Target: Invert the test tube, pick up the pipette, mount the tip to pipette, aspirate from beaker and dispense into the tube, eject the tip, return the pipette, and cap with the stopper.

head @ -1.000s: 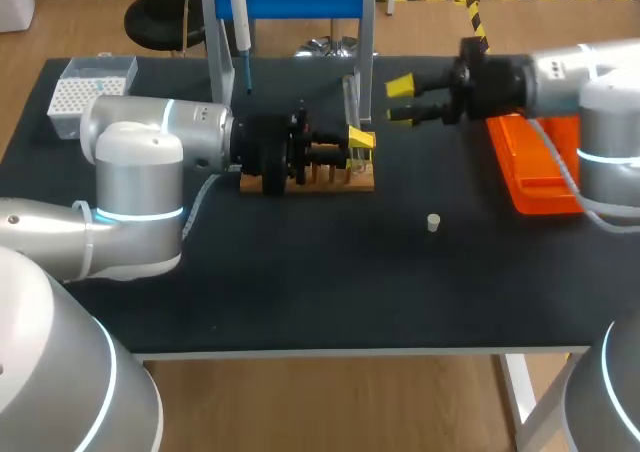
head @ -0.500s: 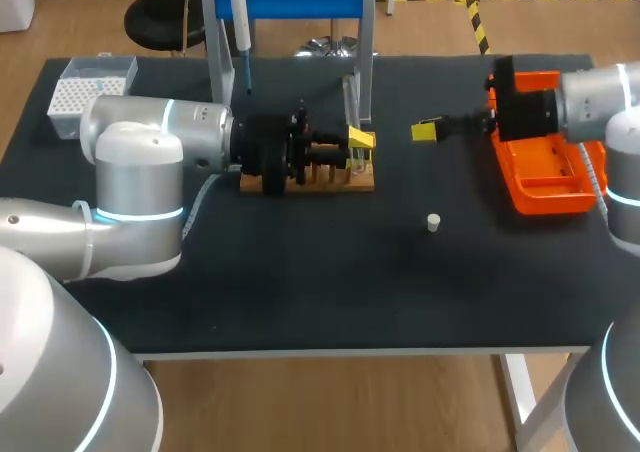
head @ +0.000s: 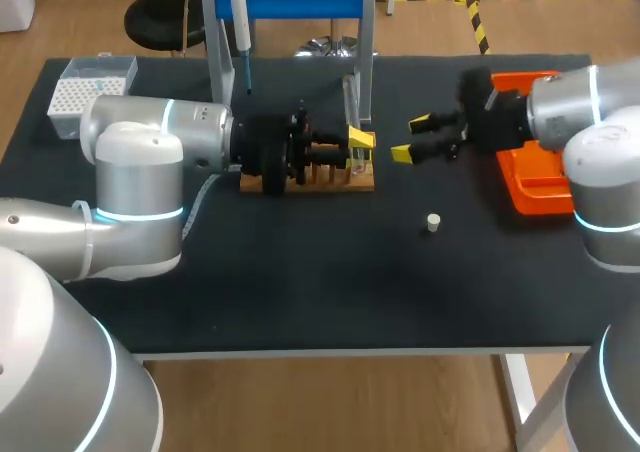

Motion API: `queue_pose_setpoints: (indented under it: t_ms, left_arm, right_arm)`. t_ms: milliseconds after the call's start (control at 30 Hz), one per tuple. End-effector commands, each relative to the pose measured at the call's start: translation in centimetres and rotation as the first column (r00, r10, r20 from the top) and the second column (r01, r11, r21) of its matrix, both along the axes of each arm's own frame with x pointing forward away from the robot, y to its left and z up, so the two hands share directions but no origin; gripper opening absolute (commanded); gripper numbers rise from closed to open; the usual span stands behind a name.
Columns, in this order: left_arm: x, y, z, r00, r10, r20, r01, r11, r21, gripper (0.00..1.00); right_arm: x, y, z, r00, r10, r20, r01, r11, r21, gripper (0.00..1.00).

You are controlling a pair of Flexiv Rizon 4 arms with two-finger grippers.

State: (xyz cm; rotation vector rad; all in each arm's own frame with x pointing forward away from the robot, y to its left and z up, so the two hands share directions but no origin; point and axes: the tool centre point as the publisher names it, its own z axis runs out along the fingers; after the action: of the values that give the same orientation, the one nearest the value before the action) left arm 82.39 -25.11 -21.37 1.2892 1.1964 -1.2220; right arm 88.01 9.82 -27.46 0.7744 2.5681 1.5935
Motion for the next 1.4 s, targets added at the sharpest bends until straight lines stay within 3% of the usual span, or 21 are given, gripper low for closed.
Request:
queue_pose_setpoints:
  t_ms: [33,467,800,900,1000,1033,1067,1100,1133,1400]
  left_arm:
    - [0.0,0.1,0.1,1.000,-0.003,0.000,0.003,1.000,0.003,0.00]
    - [0.0,0.1,0.1,1.000,-0.003,0.000,0.003,1.000,0.003,0.00]
    - [0.0,0.1,0.1,1.000,-0.003,0.000,0.003,1.000,0.003,0.00]
    - [0.7,1.4,1.6,0.974,-0.001,-0.227,-0.006,1.000,-0.028,0.00]
    - [0.7,2.5,3.1,0.897,-0.038,-0.440,0.014,0.998,-0.058,0.00]
    - [0.6,2.6,3.4,0.872,-0.040,-0.487,0.016,0.998,-0.054,0.00]
    - [0.7,3.0,3.6,0.777,-0.022,-0.629,-0.008,0.999,-0.045,0.00]
    - [0.7,3.2,3.8,0.747,-0.015,-0.665,-0.018,0.999,-0.043,0.00]
    - [0.7,3.5,4.2,0.704,0.018,-0.710,-0.022,1.000,0.003,0.00]
    - [0.7,3.5,4.2,0.704,0.018,-0.710,-0.022,1.000,0.003,0.00]
  right_arm:
    - [1.2,1.4,-0.9,1.000,-0.015,-0.004,0.015,1.000,-0.001,1.00]
    - [2.6,2.8,-3.1,0.998,-0.038,0.058,0.037,0.999,0.015,1.00]
    - [2.6,2.9,-3.2,0.997,-0.041,0.063,0.040,0.999,0.015,1.00]
    - [2.6,2.9,-3.2,0.997,-0.041,0.063,0.040,0.999,0.015,1.00]
    - [2.6,2.9,-3.2,0.997,-0.041,0.063,0.040,0.999,0.015,1.00]
    - [2.6,2.9,-3.2,0.997,-0.041,0.063,0.040,0.999,0.015,1.00]
    - [2.6,2.9,-3.2,0.997,-0.041,0.063,0.040,0.999,0.015,1.00]
    - [2.6,2.9,-3.2,0.997,-0.041,0.063,0.040,0.999,0.015,1.00]
    - [2.6,2.9,-3.2,0.997,-0.041,0.063,0.040,0.999,0.015,1.00]
    - [2.6,2.9,-3.2,0.997,-0.041,0.063,0.040,0.999,0.015,1.00]
